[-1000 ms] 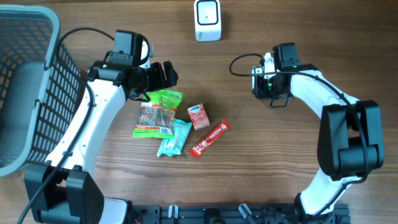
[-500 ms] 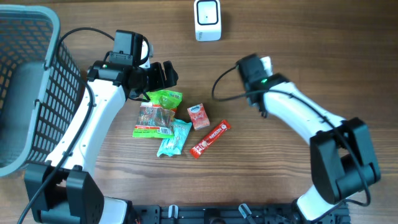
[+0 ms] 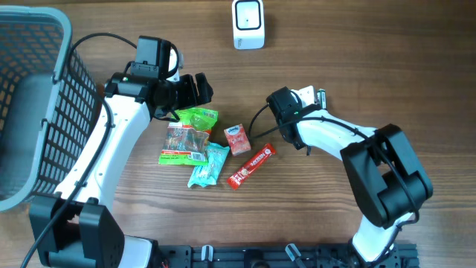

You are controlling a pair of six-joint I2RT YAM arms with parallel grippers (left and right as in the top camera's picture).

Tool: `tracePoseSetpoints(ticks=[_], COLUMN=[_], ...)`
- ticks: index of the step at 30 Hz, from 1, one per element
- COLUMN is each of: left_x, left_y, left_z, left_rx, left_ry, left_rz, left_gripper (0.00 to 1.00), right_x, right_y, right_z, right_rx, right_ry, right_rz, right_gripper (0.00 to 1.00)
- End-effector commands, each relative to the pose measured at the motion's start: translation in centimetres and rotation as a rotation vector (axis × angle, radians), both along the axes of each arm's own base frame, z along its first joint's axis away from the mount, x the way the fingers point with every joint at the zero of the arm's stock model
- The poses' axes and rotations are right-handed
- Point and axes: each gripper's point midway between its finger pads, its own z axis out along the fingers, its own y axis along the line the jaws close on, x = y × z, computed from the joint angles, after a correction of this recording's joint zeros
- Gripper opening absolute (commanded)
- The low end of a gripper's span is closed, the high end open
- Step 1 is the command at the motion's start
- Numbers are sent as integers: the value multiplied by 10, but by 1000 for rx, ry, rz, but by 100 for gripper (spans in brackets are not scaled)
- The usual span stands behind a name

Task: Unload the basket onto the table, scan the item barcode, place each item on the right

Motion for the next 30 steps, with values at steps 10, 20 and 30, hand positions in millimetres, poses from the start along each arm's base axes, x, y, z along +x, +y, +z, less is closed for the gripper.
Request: tracePoseSetpoints(ticks=[10, 20, 30], left_x=[1, 1, 1], left_y=[2, 2, 2], left_z=[6, 6, 6], left_rx=[5, 5, 5], left_ry=[-24, -24, -24], left_rz=[-9, -9, -9], left_gripper=[100, 100, 100], right_x=[-12, -14, 2], right_y=[9, 14, 31], right_z=[-21, -25, -2], right_rx=[76, 102, 160], right_ry=[77, 107, 89], right_rz=[1, 27, 80], right_gripper=[35, 40, 42])
